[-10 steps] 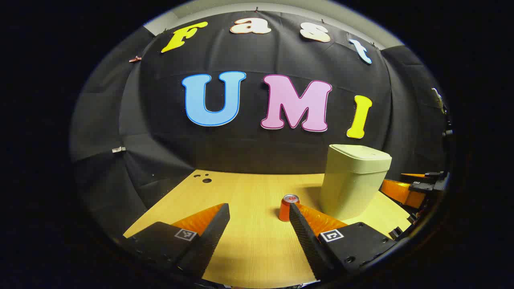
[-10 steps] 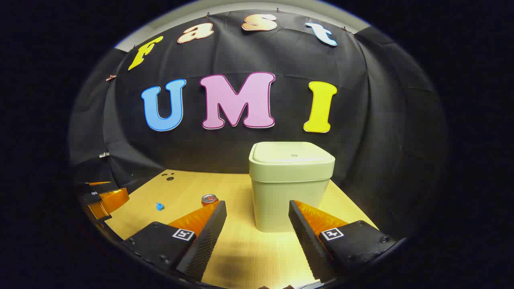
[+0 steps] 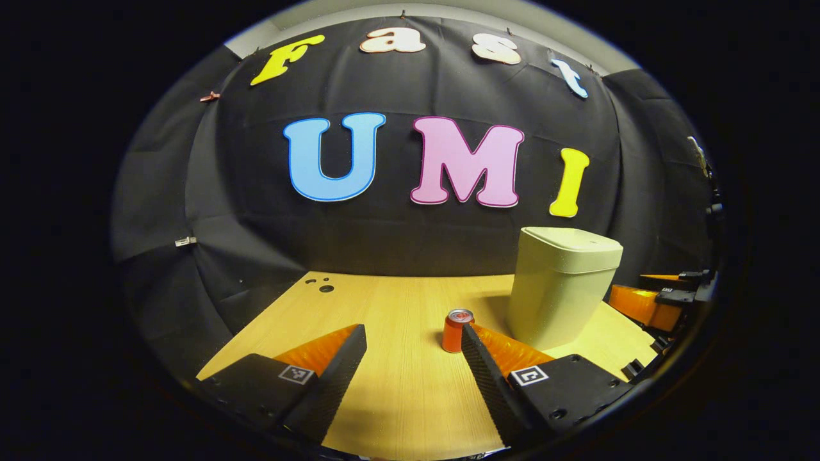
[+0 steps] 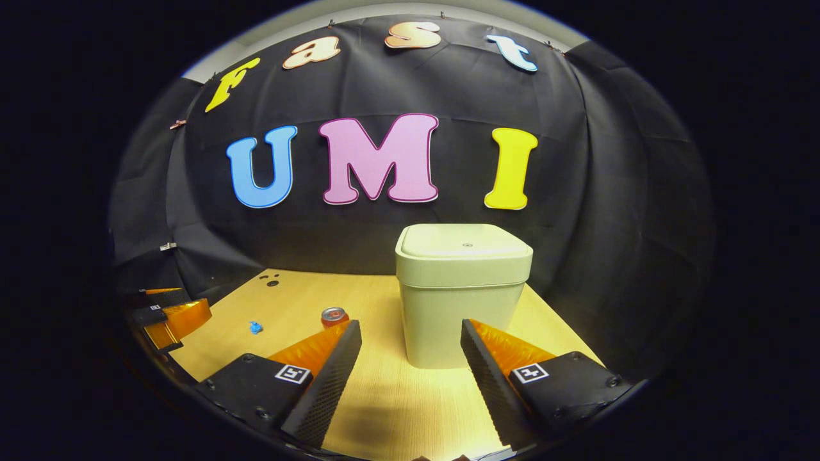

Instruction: Press the lid of the desktop garbage bin to open it, pick up the crumpled paper on the desktop and throw it into the bin, then pick up the pop can on the desktop and drop it into the bin, and finally close the garbage bin lid.

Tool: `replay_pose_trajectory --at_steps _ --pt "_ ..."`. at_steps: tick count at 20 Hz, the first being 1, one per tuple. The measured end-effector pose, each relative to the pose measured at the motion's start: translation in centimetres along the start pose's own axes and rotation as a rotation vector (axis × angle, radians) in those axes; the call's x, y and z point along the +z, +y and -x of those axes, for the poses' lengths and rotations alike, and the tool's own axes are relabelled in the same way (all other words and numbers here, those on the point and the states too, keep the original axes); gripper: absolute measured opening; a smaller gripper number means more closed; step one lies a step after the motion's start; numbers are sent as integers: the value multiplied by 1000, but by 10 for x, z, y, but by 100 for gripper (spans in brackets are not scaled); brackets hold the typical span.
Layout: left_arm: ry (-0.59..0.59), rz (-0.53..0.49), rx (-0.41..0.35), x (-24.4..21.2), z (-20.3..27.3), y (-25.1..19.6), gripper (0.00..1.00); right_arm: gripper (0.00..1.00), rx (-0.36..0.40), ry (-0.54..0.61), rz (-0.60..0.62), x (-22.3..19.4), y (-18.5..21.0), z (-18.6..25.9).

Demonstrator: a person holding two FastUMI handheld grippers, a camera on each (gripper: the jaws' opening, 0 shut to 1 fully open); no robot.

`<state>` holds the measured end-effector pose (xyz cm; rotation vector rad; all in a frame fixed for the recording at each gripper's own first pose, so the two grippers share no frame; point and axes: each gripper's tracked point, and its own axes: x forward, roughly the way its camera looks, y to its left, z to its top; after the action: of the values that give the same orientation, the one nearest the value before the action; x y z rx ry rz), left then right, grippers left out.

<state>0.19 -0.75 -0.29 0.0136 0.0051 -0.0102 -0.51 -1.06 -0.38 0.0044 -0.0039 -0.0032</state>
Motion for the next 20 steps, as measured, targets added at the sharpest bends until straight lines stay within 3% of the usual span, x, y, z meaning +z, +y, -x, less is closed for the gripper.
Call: replay_pose_trajectory --at_steps 17,20 --pt "16 -24 -23 -8 9 -18 96 97 -5 -26 6 10 -13 17" --pt "19 -21 -24 -10 6 -17 95 65 -3 -37 14 15 -12 13"
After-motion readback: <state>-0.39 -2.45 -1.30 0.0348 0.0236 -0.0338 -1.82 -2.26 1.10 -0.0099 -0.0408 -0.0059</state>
